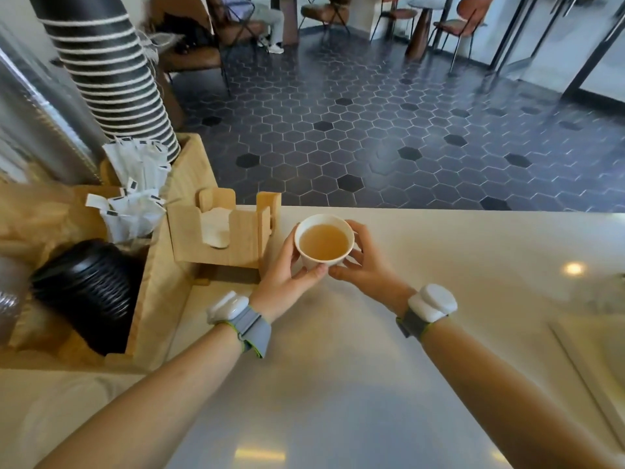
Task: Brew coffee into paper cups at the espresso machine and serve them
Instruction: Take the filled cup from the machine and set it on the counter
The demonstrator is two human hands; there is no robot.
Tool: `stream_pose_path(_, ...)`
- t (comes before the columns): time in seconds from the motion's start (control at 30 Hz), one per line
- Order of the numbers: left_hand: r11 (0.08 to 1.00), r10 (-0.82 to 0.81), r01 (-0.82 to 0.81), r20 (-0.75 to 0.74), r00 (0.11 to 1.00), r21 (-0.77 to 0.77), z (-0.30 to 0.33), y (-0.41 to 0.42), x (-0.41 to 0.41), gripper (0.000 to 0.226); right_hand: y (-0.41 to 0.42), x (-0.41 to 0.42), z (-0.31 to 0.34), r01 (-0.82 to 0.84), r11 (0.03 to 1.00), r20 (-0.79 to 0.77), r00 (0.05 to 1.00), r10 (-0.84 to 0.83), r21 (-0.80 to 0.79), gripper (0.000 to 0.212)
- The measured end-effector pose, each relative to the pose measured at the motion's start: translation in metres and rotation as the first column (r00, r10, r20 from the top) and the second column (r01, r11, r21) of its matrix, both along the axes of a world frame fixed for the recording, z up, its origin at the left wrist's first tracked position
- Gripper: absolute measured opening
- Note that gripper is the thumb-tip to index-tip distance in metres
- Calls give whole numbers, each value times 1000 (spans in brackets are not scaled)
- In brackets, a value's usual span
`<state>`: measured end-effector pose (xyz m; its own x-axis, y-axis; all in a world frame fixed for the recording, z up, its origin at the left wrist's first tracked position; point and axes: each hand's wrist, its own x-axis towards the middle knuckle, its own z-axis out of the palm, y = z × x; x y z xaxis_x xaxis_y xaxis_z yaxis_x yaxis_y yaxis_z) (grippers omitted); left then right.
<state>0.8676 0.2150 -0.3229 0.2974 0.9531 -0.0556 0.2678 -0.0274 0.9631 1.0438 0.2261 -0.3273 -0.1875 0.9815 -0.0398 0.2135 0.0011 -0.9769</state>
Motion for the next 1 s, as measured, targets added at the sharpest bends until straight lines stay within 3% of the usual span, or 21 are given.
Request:
stream_pose_path(0.33, 998, 64, -64, 5, 998, 21, -10, 18, 20, 72, 30, 11, -18, -8, 1000, 52, 999, 7, 27, 69)
stream_pose_path(0.73, 996, 72, -71, -16, 997, 45, -15, 23, 25, 69, 25, 9, -20, 2, 1000, 6, 1000, -2, 23, 72)
stream_pose_path(1.0, 996, 81, -81, 23, 996, -36, -4, 7, 15, 90, 9, 22, 0, 36, 999, 28, 999, -35, -33, 104)
